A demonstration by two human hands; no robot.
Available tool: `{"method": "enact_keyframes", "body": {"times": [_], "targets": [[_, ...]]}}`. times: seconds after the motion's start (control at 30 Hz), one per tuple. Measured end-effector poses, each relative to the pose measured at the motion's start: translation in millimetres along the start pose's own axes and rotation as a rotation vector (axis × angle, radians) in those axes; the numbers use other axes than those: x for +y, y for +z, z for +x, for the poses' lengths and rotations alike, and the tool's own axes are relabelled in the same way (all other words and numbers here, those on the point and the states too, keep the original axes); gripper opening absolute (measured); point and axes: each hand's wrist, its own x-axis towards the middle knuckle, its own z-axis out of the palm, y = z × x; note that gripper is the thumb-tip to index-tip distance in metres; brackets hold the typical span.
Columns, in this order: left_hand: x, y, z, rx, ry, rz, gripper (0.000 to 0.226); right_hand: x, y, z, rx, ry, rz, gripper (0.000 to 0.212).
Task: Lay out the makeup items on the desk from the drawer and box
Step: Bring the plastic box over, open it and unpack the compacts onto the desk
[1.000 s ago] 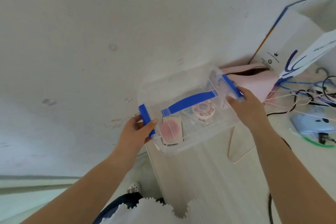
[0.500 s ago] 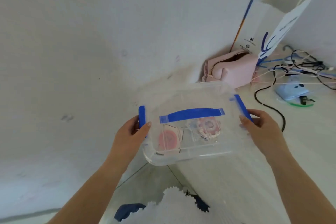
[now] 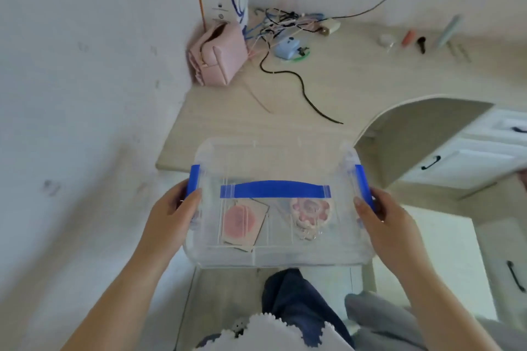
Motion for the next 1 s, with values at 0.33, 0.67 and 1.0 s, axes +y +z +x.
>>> {"method": "enact_keyframes", "body": {"times": [0.33, 0.67, 1.0], "targets": [[-24, 54, -87, -0.423, 0.181, 0.320, 0.012, 115, -29, -201, 0.274, 0.342, 0.177, 0.039], [-54, 92, -242, -0.574, 0.257, 0.397, 0.017, 228, -54, -377, 0.306, 0.411, 0.328, 0.040], [-90, 176, -438, -0.804, 0.273, 0.471, 0.014, 327, -135, -579, 0.458, 0.575, 0.368, 0.025]]}}
